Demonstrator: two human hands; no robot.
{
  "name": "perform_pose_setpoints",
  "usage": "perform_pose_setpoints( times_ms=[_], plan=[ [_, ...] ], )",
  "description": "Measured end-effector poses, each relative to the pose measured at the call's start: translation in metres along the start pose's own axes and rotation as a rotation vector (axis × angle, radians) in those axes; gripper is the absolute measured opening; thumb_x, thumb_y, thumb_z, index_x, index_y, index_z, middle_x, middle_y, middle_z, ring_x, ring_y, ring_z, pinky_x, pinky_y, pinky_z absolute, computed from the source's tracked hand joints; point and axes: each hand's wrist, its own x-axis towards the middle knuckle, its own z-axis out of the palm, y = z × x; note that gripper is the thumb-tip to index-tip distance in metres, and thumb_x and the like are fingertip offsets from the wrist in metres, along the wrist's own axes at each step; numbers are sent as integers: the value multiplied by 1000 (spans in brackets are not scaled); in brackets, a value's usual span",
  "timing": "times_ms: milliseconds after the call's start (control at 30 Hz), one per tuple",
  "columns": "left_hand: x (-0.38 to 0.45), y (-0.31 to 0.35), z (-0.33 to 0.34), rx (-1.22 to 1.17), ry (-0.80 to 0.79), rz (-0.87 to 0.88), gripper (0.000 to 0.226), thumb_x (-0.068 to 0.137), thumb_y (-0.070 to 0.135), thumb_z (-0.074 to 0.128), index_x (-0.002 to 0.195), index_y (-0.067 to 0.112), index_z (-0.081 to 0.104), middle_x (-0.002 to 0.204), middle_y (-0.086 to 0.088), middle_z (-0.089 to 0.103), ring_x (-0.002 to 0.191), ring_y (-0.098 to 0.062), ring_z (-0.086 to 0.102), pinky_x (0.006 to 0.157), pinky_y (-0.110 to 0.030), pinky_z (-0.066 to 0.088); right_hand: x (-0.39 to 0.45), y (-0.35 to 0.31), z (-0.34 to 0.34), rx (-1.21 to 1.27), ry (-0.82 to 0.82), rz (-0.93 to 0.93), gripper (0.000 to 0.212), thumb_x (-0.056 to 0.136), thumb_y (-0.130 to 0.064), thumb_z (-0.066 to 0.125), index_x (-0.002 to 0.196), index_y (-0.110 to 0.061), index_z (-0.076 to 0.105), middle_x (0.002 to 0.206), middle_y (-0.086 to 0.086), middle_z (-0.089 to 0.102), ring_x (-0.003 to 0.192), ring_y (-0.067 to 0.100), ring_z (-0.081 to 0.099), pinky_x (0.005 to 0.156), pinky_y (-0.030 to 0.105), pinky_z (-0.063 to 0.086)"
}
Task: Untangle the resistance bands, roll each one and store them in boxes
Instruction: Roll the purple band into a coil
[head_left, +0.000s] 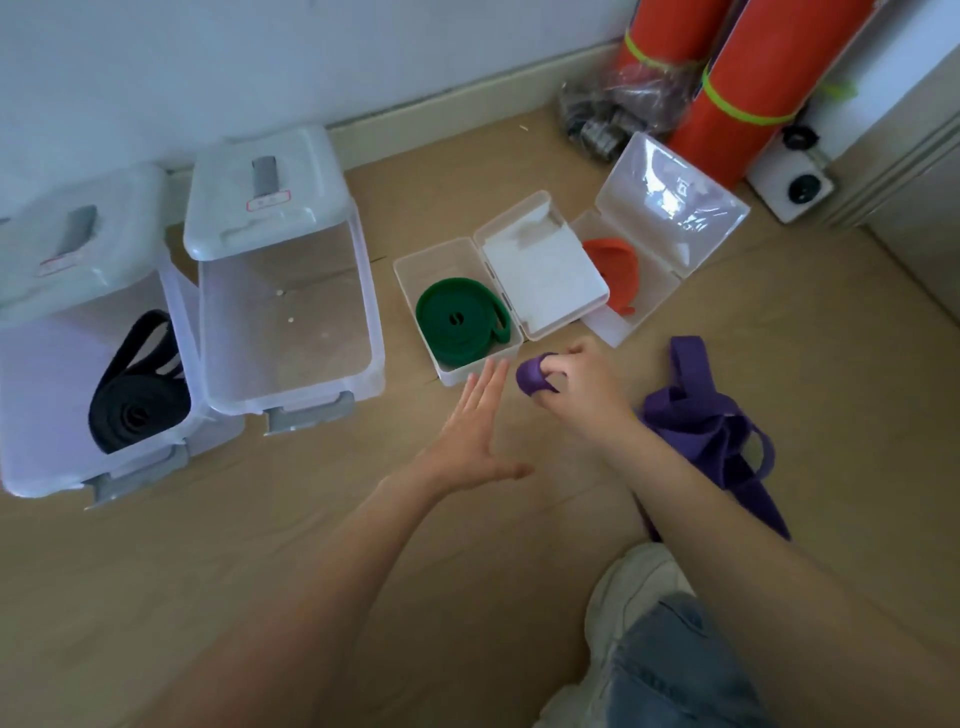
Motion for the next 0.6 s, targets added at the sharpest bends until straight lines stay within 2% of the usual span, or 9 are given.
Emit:
perform_pose_setpoints(
  times_ms=[100,167,233,300,333,400,500,533,600],
  plan=[
    [-5,28,-18,-197,86,24,121,67,29,82,147,26,-10,157,6,-8,144,-13,-5,115,-29,8,-17,-23,-50,-203,74,-188,17,73,-20,72,65,-14,58,128,5,39,117,28,29,94,38,32],
    [-14,53,-29,-313,102,60,114,69,24,82,148,27,0,156,7,9,143,-9,8,114,-27,16,-37,-42,-77,-221,16,-269,18,73,-20,74,66,-6,64,137,5,39,120,30,34,94,33,33],
    [-28,77,-37,-383,105,110,93,70,16,80,144,23,24,144,5,36,132,-8,33,104,-18,30,-61,-58,-96,-215,-71,-285,26,76,-19,72,58,-7,57,115,6,55,104,27,51,80,29,35],
    [-47,97,-44,-450,118,167,62,72,7,78,126,17,49,117,1,59,107,-10,55,90,-21,45,-87,-77,-115,-145,-29,-290,33,78,-18,71,54,-15,49,83,7,58,81,24,54,64,26,28],
    [-58,106,-46,-525,122,203,47,73,3,75,114,15,58,103,1,65,95,-8,60,84,-22,49,-99,-88,-125,-74,27,-295,29,77,-18,72,56,-12,54,76,7,57,75,23,52,62,26,28],
    [-81,120,-50,-663,155,261,30,76,2,73,98,19,65,88,6,70,83,-4,65,76,-19,52,-120,-114,-146,34,143,-345,24,76,-21,74,64,-2,64,71,9,60,69,20,51,62,27,33],
    [-114,137,-61,-741,225,284,16,77,9,74,89,17,67,81,3,72,79,-9,67,73,-24,54,-142,-150,-168,81,229,-426,28,73,-25,75,65,-1,63,70,9,62,68,24,55,67,35,39],
    [-126,142,-66,-723,227,273,14,77,12,74,87,15,66,77,4,72,74,-9,67,70,-23,53,-148,-157,-173,128,254,-432,27,72,-25,77,63,-4,62,67,5,62,66,21,56,65,34,42],
    [-150,150,-82,-623,202,243,16,76,16,75,87,16,62,67,6,70,64,-8,65,63,-21,51,-160,-168,-180,241,330,-387,25,70,-25,79,60,-16,59,59,-7,58,58,3,55,60,18,40]
  ],
)
